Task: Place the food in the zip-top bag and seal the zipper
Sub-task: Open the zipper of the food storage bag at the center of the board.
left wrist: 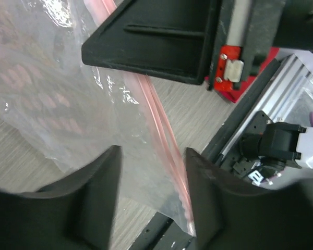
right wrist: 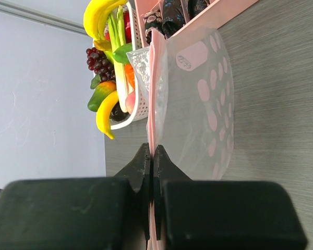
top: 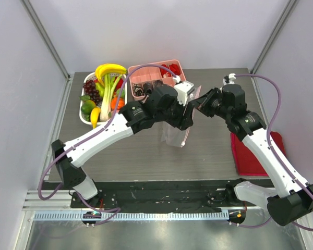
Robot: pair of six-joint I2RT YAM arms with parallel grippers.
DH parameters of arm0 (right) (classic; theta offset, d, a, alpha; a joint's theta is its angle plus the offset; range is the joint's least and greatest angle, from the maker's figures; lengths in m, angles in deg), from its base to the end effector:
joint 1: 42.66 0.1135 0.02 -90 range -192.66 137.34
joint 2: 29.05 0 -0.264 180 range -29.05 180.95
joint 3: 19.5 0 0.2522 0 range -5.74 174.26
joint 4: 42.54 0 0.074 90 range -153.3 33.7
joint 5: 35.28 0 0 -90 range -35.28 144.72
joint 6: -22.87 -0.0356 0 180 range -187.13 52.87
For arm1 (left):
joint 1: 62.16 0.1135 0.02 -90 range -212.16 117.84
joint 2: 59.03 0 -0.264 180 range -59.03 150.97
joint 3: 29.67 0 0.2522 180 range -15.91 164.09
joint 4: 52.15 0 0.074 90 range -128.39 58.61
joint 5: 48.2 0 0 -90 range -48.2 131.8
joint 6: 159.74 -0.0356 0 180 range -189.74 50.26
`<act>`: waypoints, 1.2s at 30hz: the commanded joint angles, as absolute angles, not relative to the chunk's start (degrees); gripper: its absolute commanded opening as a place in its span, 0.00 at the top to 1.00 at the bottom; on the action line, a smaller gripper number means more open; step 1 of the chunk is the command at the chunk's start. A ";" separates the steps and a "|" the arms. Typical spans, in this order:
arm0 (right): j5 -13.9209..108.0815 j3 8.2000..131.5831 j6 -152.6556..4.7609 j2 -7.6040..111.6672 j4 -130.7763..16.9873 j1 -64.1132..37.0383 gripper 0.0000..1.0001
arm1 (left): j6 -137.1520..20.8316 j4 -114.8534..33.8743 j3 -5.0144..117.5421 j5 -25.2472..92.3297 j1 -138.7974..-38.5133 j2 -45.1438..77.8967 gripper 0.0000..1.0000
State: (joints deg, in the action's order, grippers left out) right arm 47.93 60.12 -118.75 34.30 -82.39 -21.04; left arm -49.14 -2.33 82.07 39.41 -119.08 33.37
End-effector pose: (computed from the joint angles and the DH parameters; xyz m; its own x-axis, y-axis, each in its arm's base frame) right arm 0.2252 0.0938 0.3764 -0.5967 0.6008 -0.5320 0.0018 0.6639 0.7478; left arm 0.1971 -0.3053 0.4052 -0.5606 0.2166 -0.7993 0.7046 0.6318 -0.3230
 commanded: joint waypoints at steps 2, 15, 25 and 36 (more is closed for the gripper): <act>47.52 59.91 -118.02 32.48 -79.41 -20.69 0.99 | -48.12 -3.14 84.29 41.19 -118.67 33.96 0.56; 46.72 58.15 -117.58 32.12 -78.54 -20.69 0.99 | -43.20 -10.52 75.69 33.37 -114.80 28.60 1.00; 44.18 57.81 -116.70 32.21 -76.96 -20.69 0.88 | -42.67 -14.13 71.28 32.57 -114.45 24.47 1.00; 39.08 56.13 -116.09 31.42 -75.81 -20.69 0.46 | -41.44 -12.72 70.67 34.51 -112.34 25.08 1.00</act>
State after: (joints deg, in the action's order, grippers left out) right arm 42.06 56.34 -116.96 32.62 -78.67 -20.97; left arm -42.67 -11.43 70.51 33.60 -113.20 25.83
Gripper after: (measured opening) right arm 0.535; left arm 0.013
